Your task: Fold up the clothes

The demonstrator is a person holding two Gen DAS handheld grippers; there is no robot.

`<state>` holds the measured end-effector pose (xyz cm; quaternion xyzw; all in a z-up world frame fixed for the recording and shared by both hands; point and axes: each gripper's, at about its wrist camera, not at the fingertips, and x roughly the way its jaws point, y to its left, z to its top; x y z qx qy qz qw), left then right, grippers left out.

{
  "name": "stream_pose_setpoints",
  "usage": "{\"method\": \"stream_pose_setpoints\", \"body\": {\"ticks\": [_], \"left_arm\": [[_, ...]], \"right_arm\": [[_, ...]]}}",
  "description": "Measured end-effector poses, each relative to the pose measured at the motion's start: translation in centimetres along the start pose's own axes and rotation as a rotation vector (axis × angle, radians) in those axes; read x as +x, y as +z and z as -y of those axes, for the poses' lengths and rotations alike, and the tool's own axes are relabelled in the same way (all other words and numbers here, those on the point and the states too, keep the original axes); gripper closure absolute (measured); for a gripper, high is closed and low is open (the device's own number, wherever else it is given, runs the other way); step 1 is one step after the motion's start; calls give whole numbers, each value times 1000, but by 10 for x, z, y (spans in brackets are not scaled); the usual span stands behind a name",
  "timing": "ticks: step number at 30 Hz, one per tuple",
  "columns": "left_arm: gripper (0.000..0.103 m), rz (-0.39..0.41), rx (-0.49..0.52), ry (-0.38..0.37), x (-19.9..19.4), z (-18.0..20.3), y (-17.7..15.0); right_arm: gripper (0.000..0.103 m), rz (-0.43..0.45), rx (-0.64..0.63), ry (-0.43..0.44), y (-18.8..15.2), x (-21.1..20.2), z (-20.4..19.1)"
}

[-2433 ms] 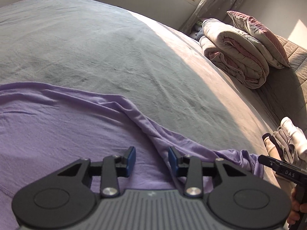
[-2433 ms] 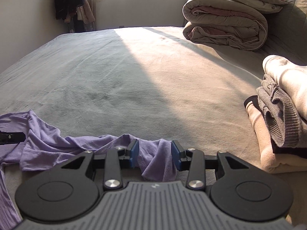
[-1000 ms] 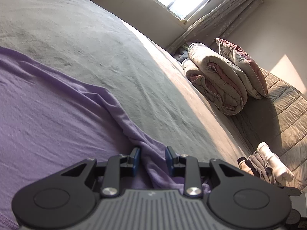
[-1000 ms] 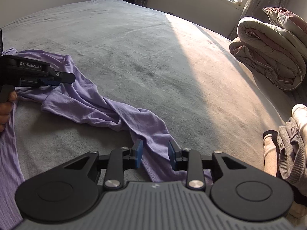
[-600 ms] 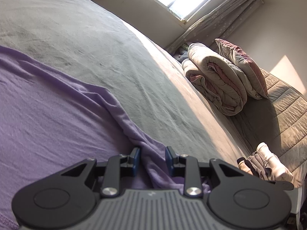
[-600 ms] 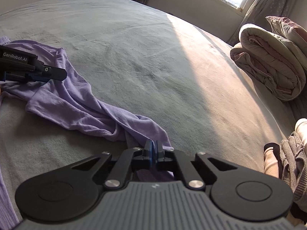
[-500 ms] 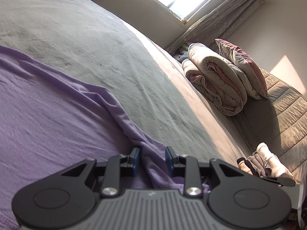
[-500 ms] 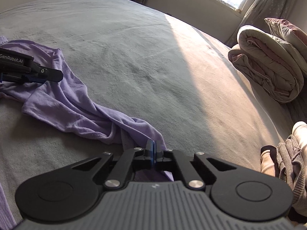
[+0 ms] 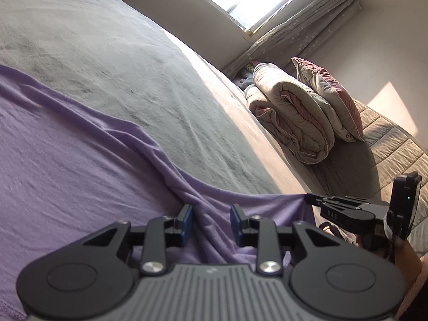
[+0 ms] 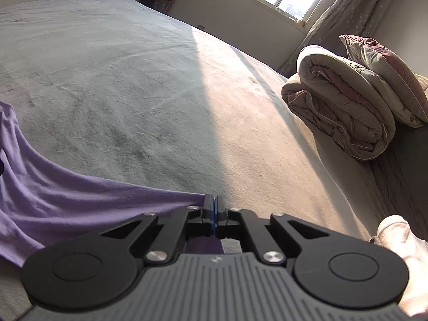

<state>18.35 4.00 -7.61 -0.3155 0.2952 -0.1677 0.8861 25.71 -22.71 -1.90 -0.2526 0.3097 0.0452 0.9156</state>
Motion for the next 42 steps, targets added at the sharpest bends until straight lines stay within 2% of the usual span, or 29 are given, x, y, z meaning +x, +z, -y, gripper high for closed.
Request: {"method": "stream_pose_setpoints", "body": {"ticks": [7,12,19,21,22,27,30,38,39,42], "left_arm": [[73,-4,-7,-6,1,0,-1],[73,-11,5,-3,2,2,-2],[71,-15,29,4,3,3,-4],[70,-16,32,6,3,3,-4],[70,-16,32,6,3,3,-4],[70,-16,29,6,2,3,-4],[70,-17,25,4,2,2,-4],[70,-18,13,-2,2,0,-3],[70,-18,12,-1,3,1,-4],[70,-17,14,1,3,2,-4]], "right_arm": [[103,1,-1,-83,26,36,6],[103,-3,-55,-122,37,61,2],[103,-88,-68,-85,27,92,-16],[102,-112,-37,-54,27,92,-13],[96,-122,-19,-39,27,91,-11],[86,-144,85,71,36,66,25],[68,-176,134,64,32,55,42],[68,-277,186,91,5,37,66],[75,-296,189,87,1,36,68],[79,-371,225,105,-11,36,71]]}}
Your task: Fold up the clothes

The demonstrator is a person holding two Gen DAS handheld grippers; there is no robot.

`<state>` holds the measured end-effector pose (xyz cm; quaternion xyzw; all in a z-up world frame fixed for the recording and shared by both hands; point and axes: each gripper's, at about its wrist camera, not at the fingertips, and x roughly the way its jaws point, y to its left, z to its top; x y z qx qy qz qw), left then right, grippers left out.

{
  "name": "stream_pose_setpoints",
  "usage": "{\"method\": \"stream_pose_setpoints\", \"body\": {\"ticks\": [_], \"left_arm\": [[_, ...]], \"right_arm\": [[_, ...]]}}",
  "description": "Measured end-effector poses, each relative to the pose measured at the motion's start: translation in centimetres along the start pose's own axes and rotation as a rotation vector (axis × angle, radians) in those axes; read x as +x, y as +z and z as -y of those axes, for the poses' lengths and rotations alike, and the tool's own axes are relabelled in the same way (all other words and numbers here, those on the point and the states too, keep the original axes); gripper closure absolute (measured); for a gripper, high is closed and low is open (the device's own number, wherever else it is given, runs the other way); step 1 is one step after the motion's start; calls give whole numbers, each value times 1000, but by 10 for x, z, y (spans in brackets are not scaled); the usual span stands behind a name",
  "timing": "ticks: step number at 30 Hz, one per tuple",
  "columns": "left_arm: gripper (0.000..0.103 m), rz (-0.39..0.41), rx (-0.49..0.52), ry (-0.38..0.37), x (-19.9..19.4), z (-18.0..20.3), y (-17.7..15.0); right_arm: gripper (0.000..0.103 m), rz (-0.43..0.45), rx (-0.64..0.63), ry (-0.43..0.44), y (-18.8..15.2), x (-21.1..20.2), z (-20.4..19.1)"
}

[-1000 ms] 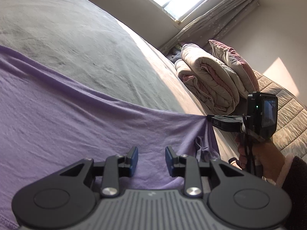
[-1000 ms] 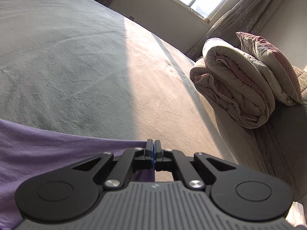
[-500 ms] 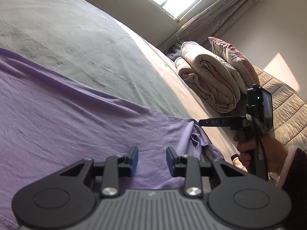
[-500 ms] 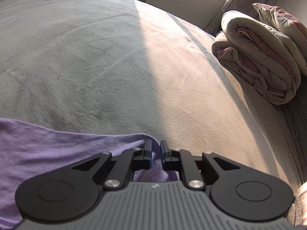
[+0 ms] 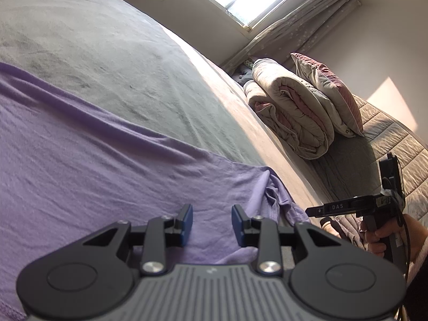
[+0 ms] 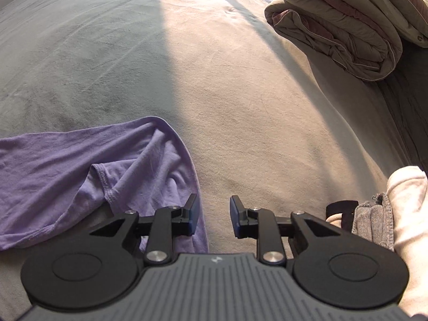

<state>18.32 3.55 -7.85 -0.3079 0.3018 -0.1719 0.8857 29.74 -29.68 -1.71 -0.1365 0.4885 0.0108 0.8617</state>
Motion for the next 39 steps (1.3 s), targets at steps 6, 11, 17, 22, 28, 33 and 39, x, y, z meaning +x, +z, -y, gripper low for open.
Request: {"method": "stream_pose_setpoints", "body": {"ticks": [6,11,17,22,28,33,39], "left_arm": [[70,2,4,3,-1,1,0],[70,2,1,1,0,0,0],[70,3,4,3,0,1,0],[70,3,6,5,0,1,0],[70,4,20,13,0,2,-1],[70,4,24,14,0,2,-1],[70,4,24,15,0,2,-1]], "right_arm": [[80,-120,29,66,-17,13,-1],[103,-141,-100,22,-13,15,-20],[103,-114,-292,-237,8,29,-35],[103,-68,-349,-411,24,54,-32],[103,58,-351,-464,33,55,-33],[96,141,-278,-430,42,50,-28],[75,146,-65,-308,47,35,0]]}}
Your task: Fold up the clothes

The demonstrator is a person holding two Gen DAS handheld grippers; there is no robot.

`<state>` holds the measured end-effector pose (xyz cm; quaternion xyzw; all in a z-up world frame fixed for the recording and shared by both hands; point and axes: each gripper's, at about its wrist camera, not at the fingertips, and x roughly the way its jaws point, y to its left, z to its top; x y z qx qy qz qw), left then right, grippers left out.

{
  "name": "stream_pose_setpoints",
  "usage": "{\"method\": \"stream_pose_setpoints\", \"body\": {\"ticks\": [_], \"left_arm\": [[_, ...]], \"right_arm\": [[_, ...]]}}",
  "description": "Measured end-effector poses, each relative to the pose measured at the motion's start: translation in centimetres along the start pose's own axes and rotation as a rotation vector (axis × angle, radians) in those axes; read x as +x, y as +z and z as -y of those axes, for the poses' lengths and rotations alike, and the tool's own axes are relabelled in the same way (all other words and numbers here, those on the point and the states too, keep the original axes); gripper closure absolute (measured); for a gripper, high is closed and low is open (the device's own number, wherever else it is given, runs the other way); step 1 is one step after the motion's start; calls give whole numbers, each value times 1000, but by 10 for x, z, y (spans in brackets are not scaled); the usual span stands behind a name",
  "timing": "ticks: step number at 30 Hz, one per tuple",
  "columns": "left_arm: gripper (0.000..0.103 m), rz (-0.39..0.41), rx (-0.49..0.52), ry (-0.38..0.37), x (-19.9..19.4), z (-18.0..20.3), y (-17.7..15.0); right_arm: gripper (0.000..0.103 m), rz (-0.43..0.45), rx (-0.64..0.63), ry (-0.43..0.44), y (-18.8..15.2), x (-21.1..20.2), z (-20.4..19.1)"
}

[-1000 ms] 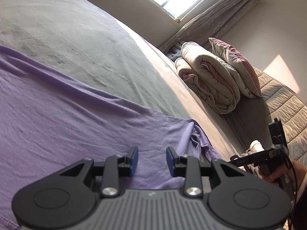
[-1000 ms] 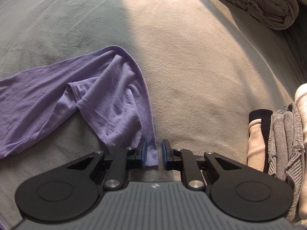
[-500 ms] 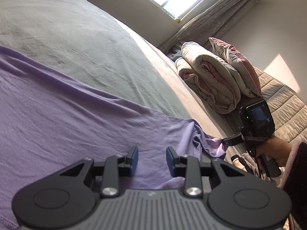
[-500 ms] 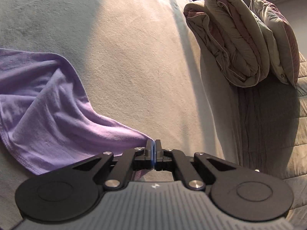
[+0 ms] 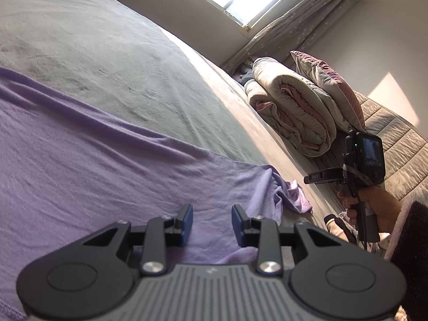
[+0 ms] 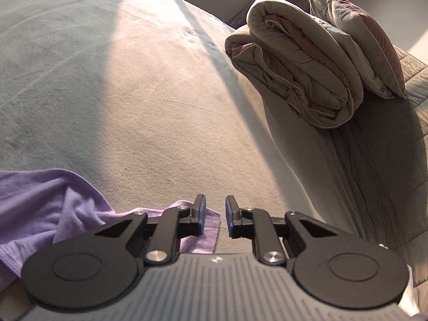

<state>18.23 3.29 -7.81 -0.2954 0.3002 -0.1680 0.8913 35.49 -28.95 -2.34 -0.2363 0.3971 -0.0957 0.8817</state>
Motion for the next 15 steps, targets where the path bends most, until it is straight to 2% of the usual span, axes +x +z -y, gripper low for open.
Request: {"method": "stream_pose_setpoints", "body": {"ticks": [7,10,12,14,15], "left_arm": [[71,-1,-14,-6,-1,-1,0],[70,-1,-15,-5,-1,-1,0],[71,-1,-17,-6,-1,-2,0],[71,-2,-19,-7,-1,-2,0],[71,-2,-20,-8,-1,-2,0]], "right_arm": [[75,-173,358,150,-21,-5,36],[75,-235,453,201,-30,-2,38],[77,-267,459,214,-34,2,31],[89,-270,422,204,-36,4,23],[102,-268,395,197,-34,4,20]]}}
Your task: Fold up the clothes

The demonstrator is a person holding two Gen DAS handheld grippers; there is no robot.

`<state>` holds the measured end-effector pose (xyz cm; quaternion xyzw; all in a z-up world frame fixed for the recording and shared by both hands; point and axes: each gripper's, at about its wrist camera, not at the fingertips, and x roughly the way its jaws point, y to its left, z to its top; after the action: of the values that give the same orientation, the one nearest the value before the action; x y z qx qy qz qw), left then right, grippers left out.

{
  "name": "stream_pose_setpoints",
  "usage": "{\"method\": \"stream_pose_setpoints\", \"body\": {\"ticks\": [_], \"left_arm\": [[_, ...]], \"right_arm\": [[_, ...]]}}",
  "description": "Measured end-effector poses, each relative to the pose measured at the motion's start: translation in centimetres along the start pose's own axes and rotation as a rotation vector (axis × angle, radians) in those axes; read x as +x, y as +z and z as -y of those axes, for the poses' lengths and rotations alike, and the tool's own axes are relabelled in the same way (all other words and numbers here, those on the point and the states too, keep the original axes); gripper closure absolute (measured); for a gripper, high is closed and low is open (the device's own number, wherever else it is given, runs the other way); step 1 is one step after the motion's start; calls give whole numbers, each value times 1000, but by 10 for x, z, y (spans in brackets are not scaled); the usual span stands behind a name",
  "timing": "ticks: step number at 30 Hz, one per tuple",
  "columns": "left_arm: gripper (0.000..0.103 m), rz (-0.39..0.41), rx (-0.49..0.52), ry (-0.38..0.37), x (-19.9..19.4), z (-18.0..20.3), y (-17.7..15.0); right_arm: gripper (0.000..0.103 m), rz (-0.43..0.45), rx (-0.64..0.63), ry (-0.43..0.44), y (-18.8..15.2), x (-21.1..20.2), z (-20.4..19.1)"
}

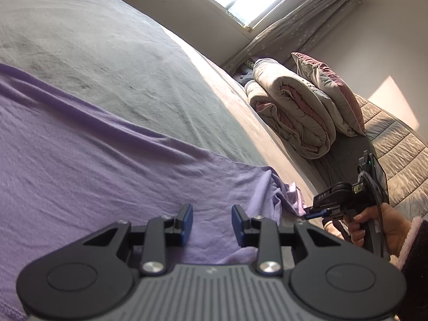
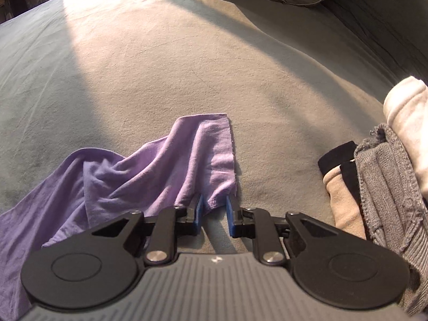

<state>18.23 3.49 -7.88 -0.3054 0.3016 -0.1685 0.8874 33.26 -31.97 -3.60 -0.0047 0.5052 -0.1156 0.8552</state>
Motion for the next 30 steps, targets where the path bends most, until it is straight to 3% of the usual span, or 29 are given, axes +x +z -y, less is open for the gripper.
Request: {"method": "stream_pose_setpoints", "body": {"ticks": [4,10,14,17,18,19,26,29,30], "left_arm": [[71,0,-2,0,0,0,0],[71,0,-1,1,1,0,1],[71,-1,1,2,1,0,1],[71,0,4,4,1,1,1],[71,0,6,4,1,1,1],[71,0,8,5,1,1,1],[71,1,27,13,2,3,0],[71,1,36,17,2,4,-1],[71,2,39,19,2,4,-1]], "right_arm": [[102,7,-94,-90,5,-3,-10],[102,4,-153,-235,13,4,6],[100,0,-131,-196,15,5,20],[76,49,-128,-173,19,0,23],[59,74,-131,-161,21,-2,23],[55,100,-132,-148,24,-4,21],[57,185,-113,-93,36,17,13],[76,188,-85,-48,31,23,19],[92,200,-84,-40,30,24,18]]}}
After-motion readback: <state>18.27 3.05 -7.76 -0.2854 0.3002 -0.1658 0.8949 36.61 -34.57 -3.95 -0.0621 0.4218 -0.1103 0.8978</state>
